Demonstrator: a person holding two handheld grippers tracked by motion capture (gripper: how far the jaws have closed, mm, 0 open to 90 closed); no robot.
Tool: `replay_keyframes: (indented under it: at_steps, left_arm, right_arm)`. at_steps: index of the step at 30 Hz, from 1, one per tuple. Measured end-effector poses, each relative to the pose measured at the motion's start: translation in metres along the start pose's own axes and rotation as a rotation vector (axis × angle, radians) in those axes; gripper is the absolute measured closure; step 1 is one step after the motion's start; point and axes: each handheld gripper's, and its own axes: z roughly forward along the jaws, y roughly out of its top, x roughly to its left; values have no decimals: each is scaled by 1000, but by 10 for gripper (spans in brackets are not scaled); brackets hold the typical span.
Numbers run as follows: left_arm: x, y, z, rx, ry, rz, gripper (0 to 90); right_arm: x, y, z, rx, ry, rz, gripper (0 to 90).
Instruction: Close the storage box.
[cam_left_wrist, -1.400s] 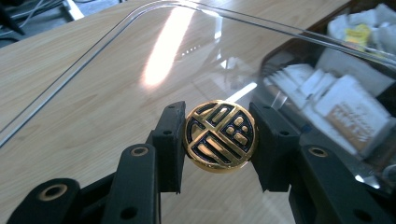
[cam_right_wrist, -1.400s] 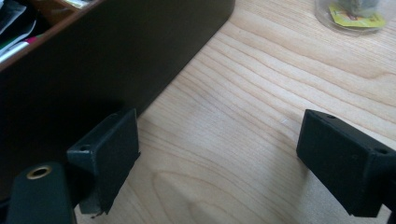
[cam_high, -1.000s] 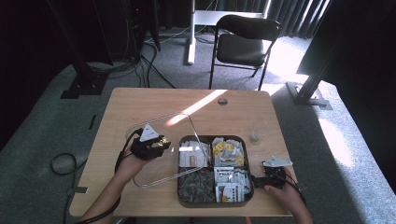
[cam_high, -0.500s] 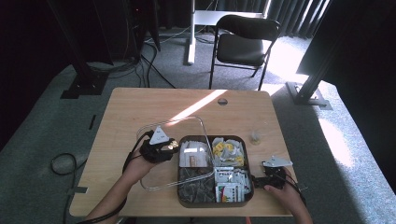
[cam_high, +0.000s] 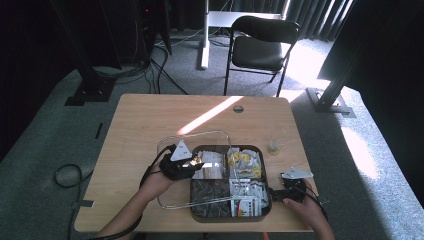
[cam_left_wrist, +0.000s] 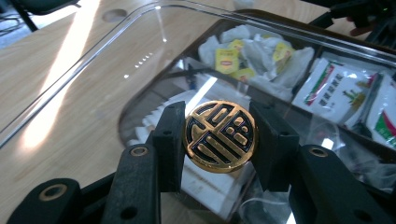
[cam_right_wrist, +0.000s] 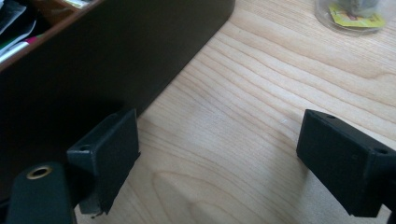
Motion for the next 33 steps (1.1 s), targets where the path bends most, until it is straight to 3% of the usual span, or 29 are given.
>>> replay_keyframes:
  at_steps: [12,33]
  left_arm:
    - [-15,8,14,-1,-48,30,588]
    - [-38,26,41,-2,-110,47,587]
  right_arm:
    - [0,0,0,0,0,0,123]
    - [0,0,0,-1,0,0,124]
